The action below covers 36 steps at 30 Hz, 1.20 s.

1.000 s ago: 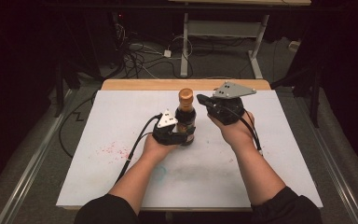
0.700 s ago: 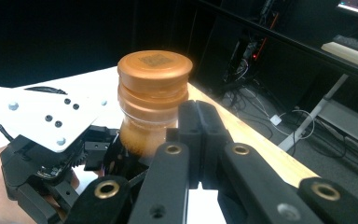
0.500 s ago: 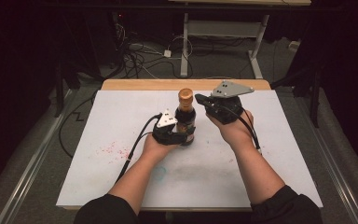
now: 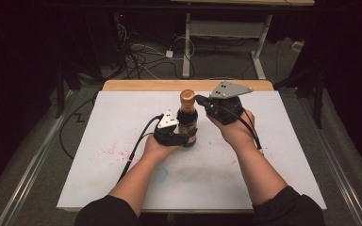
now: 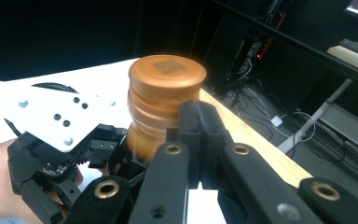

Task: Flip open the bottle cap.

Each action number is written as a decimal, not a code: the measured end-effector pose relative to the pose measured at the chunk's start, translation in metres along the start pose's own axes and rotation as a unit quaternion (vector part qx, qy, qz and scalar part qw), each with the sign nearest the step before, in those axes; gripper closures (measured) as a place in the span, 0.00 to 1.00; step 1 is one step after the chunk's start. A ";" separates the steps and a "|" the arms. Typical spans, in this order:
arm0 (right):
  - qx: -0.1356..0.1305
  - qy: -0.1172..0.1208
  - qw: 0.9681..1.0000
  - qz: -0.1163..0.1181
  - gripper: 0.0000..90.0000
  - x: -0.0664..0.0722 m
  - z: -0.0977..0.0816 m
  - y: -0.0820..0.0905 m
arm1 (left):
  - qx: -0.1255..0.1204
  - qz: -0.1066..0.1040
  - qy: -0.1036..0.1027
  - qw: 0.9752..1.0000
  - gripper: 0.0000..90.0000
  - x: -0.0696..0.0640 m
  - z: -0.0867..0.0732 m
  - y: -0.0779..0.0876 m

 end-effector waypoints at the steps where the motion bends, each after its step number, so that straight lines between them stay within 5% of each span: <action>1: 0.000 0.000 1.000 -0.001 1.00 0.000 0.000 0.000 | 0.000 0.000 0.000 1.000 0.32 0.000 0.000 0.000; 26: -0.014 -0.010 1.000 -0.001 1.00 0.000 0.003 0.000 | -0.002 0.002 0.000 1.000 0.32 0.000 0.000 -0.001; 27: -0.014 -0.010 1.000 -0.001 1.00 0.001 0.003 0.000 | 0.024 0.009 -0.045 0.999 0.32 0.007 -0.004 0.003; 28: -0.014 -0.009 1.000 -0.001 1.00 0.001 0.004 0.000 | 0.000 0.003 -0.003 1.000 0.32 0.000 -0.001 0.000; 29: -0.015 -0.009 1.000 -0.001 1.00 0.001 0.004 0.000 | -0.002 0.003 -0.001 1.000 0.32 0.000 -0.001 -0.001; 30: -0.015 -0.009 1.000 -0.002 1.00 0.001 0.005 0.000 | 0.022 0.009 -0.042 0.999 0.32 0.007 -0.003 0.002; 31: -0.014 -0.007 1.000 -0.002 1.00 0.001 0.005 0.000 | -0.001 0.003 -0.001 1.000 0.32 0.000 -0.001 -0.001; 36: -0.016 -0.006 1.000 -0.004 1.00 0.002 0.008 0.000 | 0.000 0.004 -0.002 1.000 0.32 0.000 0.000 0.000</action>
Point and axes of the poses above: each handheld gripper's, and its own axes: y roughly backward along the jaws, z roughly out of its top, x roughly to its left, the point moved 6 cm from there along -y, roughly forward along the jaws, and after that the axes turned 11 degrees about z, right-handed, at the moved point
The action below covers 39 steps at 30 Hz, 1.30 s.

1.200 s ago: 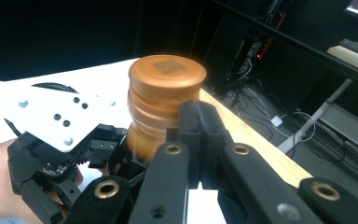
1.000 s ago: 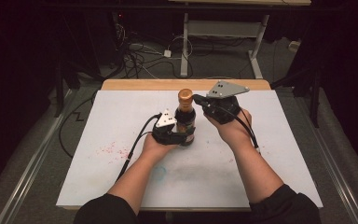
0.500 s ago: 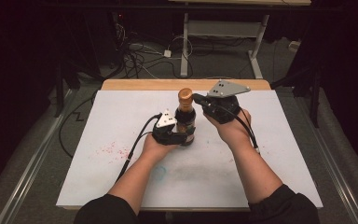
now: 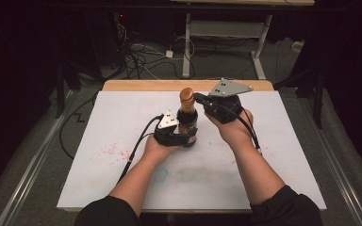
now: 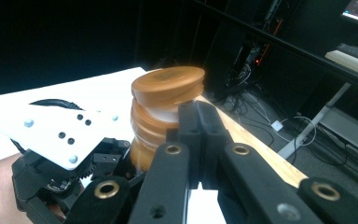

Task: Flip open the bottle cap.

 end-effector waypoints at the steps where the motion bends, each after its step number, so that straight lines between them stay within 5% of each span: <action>1: 0.000 0.000 1.000 0.000 1.00 0.000 0.000 0.000 | 0.000 0.000 0.000 1.000 0.32 0.000 0.000 0.000; 33: -0.037 0.013 0.999 -0.006 1.00 0.006 0.026 0.001 | -0.003 0.002 0.001 1.000 0.32 -0.001 -0.001 0.000; 35: -0.039 0.013 0.999 -0.003 1.00 0.007 0.027 0.001 | -0.003 0.002 -0.002 1.000 0.32 -0.001 -0.001 0.000; 36: -0.040 0.013 0.999 0.000 1.00 0.008 0.028 0.000 | 0.017 0.009 -0.037 0.999 0.32 0.005 -0.004 0.002; 37: -0.037 0.016 0.999 0.004 1.00 0.010 0.029 -0.002 | -0.004 0.002 -0.004 1.000 0.32 -0.001 -0.001 -0.001; 39: -0.034 0.023 0.999 0.006 1.00 0.014 0.029 -0.005 | -0.004 0.002 -0.004 1.000 0.32 -0.001 -0.001 0.000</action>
Point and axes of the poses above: each handheld gripper's, and its own axes: y roughly backward along the jaws, z roughly out of its top, x roughly to its left, the point moved 6 cm from there along -y, roughly forward along the jaws, and after that the axes turned 11 degrees about z, right-handed, at the moved point
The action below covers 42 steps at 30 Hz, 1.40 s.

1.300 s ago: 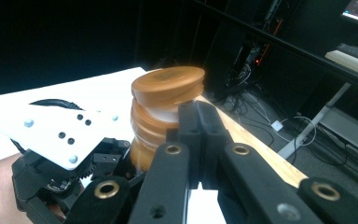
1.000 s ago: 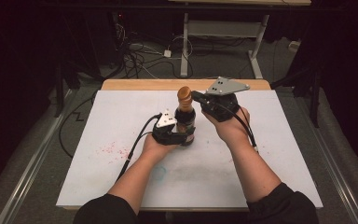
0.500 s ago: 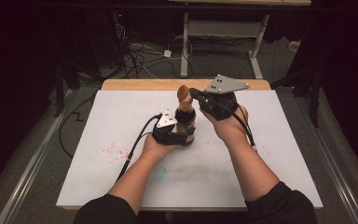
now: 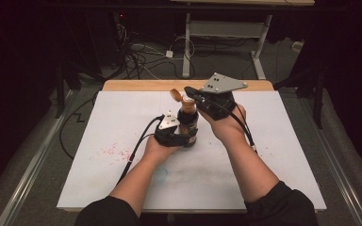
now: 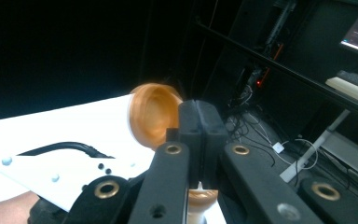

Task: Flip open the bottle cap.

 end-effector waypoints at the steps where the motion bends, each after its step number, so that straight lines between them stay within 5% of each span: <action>1: 0.001 0.002 1.000 0.002 1.00 0.002 0.000 -0.002 | 0.000 0.000 0.001 1.000 0.32 0.000 0.000 0.000; 17: 0.009 0.013 1.000 0.023 1.00 0.022 0.004 -0.024 | -0.002 -0.003 0.003 1.000 0.32 0.000 0.000 0.002; 29: 0.005 -0.007 1.000 -0.006 1.00 0.000 -0.010 0.007 | -0.004 -0.002 0.011 1.000 0.32 0.002 0.001 0.000; 30: 0.004 -0.011 1.000 -0.008 1.00 -0.002 -0.013 0.009 | 0.017 0.004 -0.027 0.999 0.32 0.008 -0.002 0.003; 31: 0.004 -0.013 1.000 -0.009 1.00 -0.003 -0.015 0.011 | -0.004 -0.002 0.011 1.000 0.32 0.002 0.001 0.000; 36: 0.003 -0.034 0.999 -0.013 1.00 -0.010 -0.027 0.020 | -0.003 -0.002 0.011 1.000 0.31 0.002 0.001 0.000; 38: 0.004 -0.048 0.999 -0.014 0.86 -0.013 -0.033 0.021 | -0.003 -0.002 0.012 1.000 0.31 0.002 0.001 0.000; 42: 0.010 -0.065 0.998 -0.008 0.74 -0.016 -0.047 0.021 | -0.003 -0.001 0.016 1.000 0.31 0.002 0.001 0.000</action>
Point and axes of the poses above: each handheld gripper's, and its own axes: y roughly backward along the jaws, z roughly out of its top, x roughly to its left, the point moved 6 cm from there along -y, roughly forward along the jaws, and after that the axes turned 11 degrees about z, right-handed, at the moved point
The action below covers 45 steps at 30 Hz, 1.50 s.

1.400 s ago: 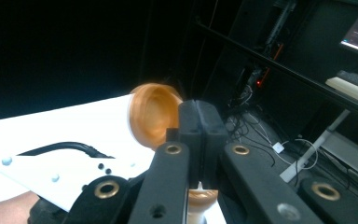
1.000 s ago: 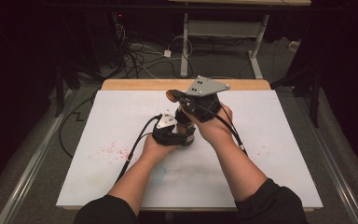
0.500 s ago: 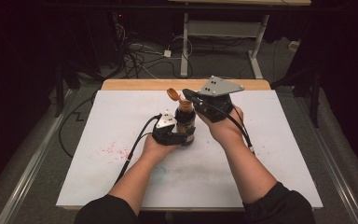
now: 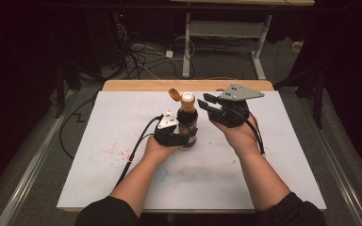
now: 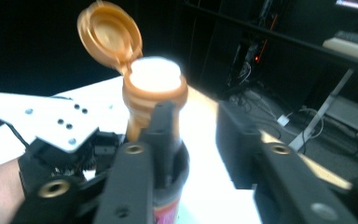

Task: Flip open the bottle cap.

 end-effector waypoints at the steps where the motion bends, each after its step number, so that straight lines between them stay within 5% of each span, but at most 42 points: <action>1: 0.003 -0.005 1.000 0.001 0.68 -0.001 -0.004 0.000 | 0.000 0.000 0.000 1.000 0.31 0.000 0.000 0.000; 15: 0.013 -0.058 0.998 -0.008 0.00 -0.016 -0.050 -0.013 | 0.007 0.002 0.006 1.000 0.30 0.000 0.001 0.002; 25: 0.020 -0.073 0.997 -0.016 0.00 -0.018 -0.077 -0.014 | 0.049 0.014 0.023 0.998 0.00 0.011 -0.005 0.011; 30: 0.029 -0.078 0.996 -0.023 0.00 -0.018 -0.093 -0.015 | 0.053 0.026 0.038 0.998 0.00 0.024 -0.013 0.020; 45: 0.067 -0.110 0.991 -0.031 0.00 -0.013 -0.160 -0.007 | 0.064 0.064 0.030 0.995 0.00 0.052 -0.025 0.061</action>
Point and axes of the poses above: each handheld gripper's, and its own axes: y roughly backward along the jaws, z roughly out of its top, x roughly to its left, the point moved 6 cm from there along -y, roughly forward along the jaws, and after that the axes turned 11 degrees about z, right-handed, at the moved point
